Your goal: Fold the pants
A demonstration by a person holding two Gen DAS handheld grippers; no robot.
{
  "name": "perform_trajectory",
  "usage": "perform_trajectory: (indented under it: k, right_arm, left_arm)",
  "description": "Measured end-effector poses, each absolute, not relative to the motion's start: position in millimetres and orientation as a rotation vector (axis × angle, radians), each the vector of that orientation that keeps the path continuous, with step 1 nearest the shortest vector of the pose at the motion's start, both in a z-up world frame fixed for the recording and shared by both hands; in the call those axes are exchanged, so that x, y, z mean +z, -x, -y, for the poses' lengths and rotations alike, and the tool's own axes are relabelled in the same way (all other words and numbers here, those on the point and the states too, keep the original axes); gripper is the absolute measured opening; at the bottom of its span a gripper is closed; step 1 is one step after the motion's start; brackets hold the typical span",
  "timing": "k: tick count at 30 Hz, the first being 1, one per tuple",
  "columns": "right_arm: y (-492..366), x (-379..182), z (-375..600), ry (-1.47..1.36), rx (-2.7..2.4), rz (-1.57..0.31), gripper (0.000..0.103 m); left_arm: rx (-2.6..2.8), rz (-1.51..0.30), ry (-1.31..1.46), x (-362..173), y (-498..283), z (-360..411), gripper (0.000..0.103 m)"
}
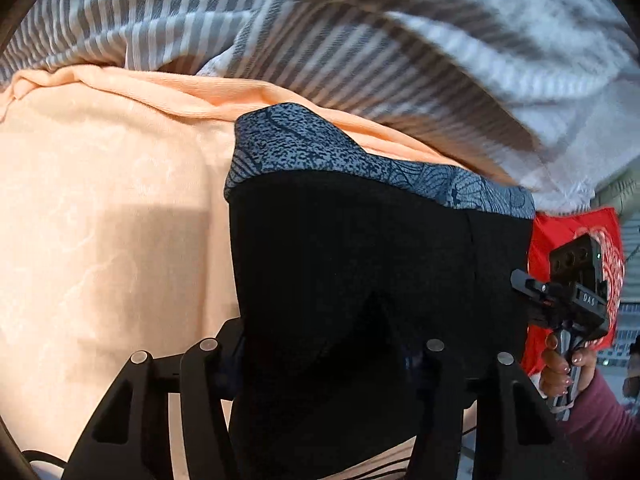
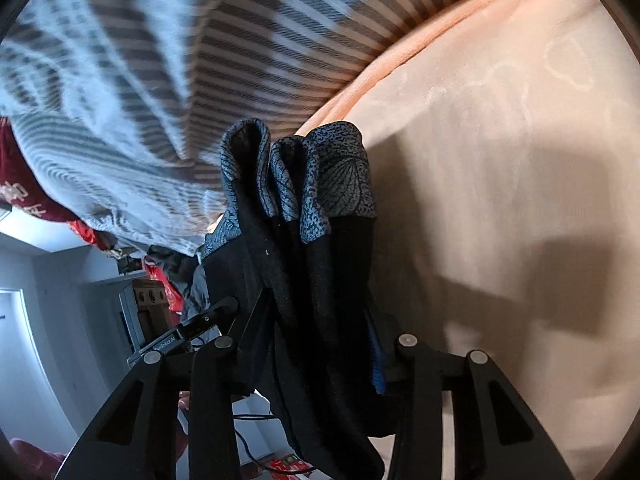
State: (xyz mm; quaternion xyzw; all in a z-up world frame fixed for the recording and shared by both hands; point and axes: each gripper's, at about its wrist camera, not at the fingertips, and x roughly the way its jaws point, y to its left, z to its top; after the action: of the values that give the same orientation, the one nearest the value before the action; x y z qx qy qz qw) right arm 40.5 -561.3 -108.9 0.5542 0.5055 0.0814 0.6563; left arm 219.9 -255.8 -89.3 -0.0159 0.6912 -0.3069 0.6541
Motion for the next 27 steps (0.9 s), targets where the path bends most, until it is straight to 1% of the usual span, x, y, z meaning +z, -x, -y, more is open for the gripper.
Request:
perform_trajectory:
  k: [5,9,15,20,23,25,27]
  right_arm:
    - [-12,-91,559,-1.26,0.209,-1.128,0.043]
    - [21,-81,556,-1.264,0.211,-1.136,0.043]
    - [60,-93,546,-1.282,0.173,-1.162,0.044]
    - [70,-115,534,-1.221,0.102,-1.2,0.044]
    - [73,-119,529,-1.197,0.031,-1.186,0.048]
    - [73,-117,527,-1.183,-0.013,-1.19,0.052]
    - [72,-111,523,-1.119,-0.058,-1.219,0.056]
  left_arm:
    - [-0.696,-1.557,0.029,-57,-190,249,0.057]
    - [-0.683,-1.553,0.009,-43,-161,246,0.057]
    - [-0.662,-1.595,-0.017,-62,-128,240,0.057]
    - [-0.613,-1.616,-0.073,-97,-111,232,0.057]
    - [-0.604,-1.572,-0.035,-97,-109,225,0.057]
    - [-0.579,-1.555,-0.05,-94,-108,223,0.064]
    - [-0.563,-1.541,-0.078,-90,-107,220,0.064]
